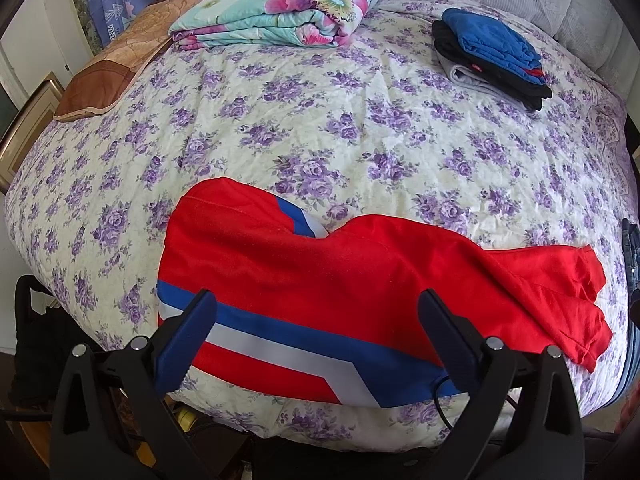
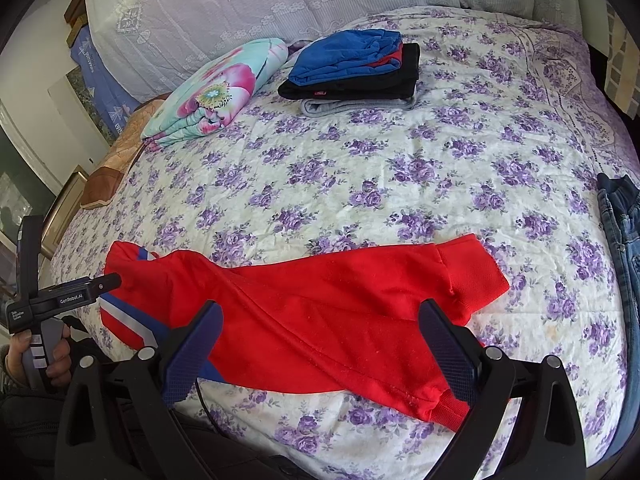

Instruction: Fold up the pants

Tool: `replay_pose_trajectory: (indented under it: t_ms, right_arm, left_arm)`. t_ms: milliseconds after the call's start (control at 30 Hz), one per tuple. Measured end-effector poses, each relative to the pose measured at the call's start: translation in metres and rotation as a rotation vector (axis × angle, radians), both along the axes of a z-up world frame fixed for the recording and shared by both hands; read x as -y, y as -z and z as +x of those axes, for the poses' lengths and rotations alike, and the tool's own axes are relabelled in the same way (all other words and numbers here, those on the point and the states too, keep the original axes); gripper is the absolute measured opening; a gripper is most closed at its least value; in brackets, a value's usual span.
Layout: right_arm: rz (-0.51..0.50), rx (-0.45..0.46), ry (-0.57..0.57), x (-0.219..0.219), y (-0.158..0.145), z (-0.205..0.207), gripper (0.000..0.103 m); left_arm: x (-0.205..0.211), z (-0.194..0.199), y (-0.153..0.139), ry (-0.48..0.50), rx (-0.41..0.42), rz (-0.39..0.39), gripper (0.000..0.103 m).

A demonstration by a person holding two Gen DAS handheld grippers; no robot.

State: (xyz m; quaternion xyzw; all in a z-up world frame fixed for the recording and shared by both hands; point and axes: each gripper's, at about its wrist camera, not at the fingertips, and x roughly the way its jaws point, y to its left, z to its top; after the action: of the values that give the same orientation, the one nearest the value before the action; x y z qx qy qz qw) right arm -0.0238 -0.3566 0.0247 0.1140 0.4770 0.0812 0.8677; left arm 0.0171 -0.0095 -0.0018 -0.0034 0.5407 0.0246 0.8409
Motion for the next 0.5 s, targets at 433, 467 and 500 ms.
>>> replay_pose_trajectory:
  t_ms: [433,467,500]
  right_arm:
    - [0.000,-0.001,0.002,0.0005,0.0008,-0.0006,0.099]
    - [0.000,-0.001,0.002,0.0004,0.0010,-0.0003,0.099]
    - [0.000,-0.001,0.002,0.0001,0.0008,0.0001,0.098]
  left_arm:
    - [0.0005,0.0003,0.0007,-0.001,-0.001,-0.001,0.098]
    - [0.0007,0.0004,0.0008,-0.001,-0.002,-0.001,0.098]
    - [0.0007,0.0003,0.0007,-0.001,-0.001,-0.001,0.098]
